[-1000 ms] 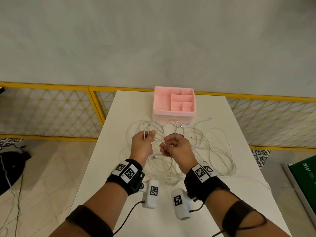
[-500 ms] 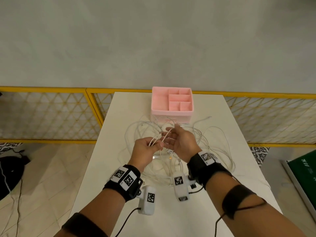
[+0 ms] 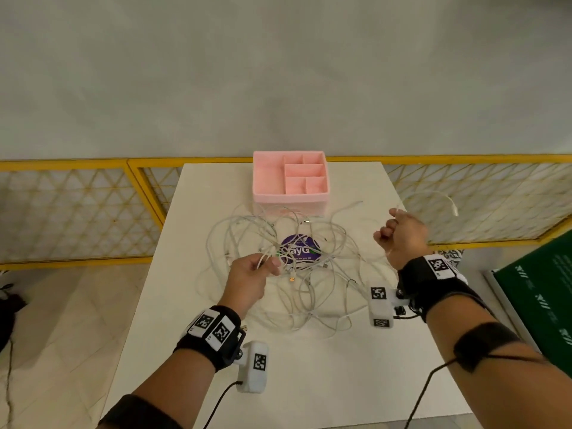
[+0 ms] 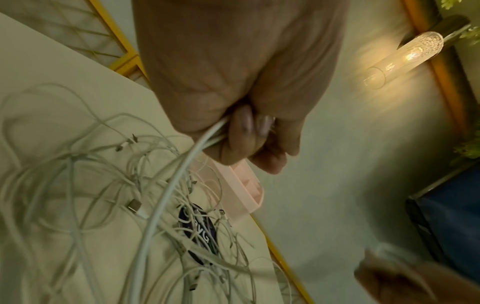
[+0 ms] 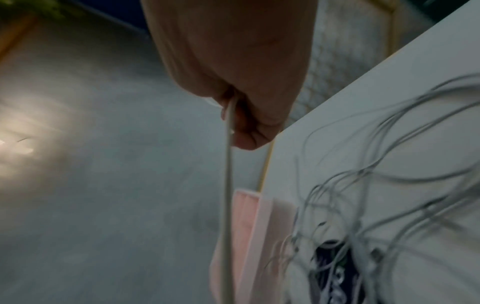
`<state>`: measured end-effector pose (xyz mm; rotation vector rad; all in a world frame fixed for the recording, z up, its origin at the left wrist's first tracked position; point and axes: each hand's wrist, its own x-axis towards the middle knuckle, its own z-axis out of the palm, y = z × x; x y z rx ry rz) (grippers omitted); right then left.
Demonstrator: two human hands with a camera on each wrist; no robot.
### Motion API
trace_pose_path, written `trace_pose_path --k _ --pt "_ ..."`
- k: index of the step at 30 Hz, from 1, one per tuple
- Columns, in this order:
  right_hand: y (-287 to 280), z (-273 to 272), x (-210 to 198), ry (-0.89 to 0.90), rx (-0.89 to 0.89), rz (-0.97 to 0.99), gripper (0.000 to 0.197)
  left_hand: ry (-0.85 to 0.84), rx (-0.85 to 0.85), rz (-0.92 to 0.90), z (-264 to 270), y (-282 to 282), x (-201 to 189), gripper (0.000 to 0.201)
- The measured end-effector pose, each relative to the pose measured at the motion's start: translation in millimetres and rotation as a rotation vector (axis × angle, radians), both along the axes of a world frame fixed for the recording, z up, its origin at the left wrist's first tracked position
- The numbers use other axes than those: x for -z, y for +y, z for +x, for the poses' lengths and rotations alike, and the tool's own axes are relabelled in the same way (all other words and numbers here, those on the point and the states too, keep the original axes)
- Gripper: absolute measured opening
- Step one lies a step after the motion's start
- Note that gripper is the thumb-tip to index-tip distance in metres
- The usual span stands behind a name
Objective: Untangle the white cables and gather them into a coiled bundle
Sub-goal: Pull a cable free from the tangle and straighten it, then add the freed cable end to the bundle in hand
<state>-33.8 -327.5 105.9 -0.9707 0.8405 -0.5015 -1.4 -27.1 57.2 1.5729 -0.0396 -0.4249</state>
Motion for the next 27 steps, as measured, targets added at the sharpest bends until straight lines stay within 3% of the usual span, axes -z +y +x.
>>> trace_pose_path --k 2,6,10,12,14,16,18,20,23,27 --pt "-38 -24 23 0.162 0.056 -0.003 0.022 0.021 -0.025 -0.035 2 -6 -3 0.024" --pt "-99 -81 63 0.528 -0.009 -0.15 0.038 0.166 -0.092 -0.214 6 -13 -12 0.031" --pt "-120 -113 80 0.654 0.057 -0.044 0.026 0.293 -0.061 -0.439 4 -17 -21 0.029" --pt "-114 -113 77 0.682 0.01 -0.123 0.027 0.295 -0.023 -0.484 0 -22 -25 0.029" --pt "-94 -102 65 0.641 -0.043 -0.321 0.035 0.277 0.004 -0.496 -3 -29 -28 0.03" --pt "-58 -83 50 0.439 -0.098 -0.508 0.03 0.261 0.013 -0.509 -6 -37 -32 0.03" --pt "-7 -64 29 0.218 -0.289 -0.618 0.016 0.251 -0.002 -0.527 -7 -43 -35 0.031" --pt "48 -52 9 0.079 -0.608 -0.663 0.013 0.231 -0.03 -0.534 -8 -48 -39 0.031" --pt "116 -43 7 0.028 -1.087 -0.659 0.017 0.205 -0.067 -0.565 -10 -54 -43 0.03" --pt "136 -48 27 0.075 -1.149 -0.685 0.016 0.145 -0.109 -0.55 -4 -44 -42 0.029"
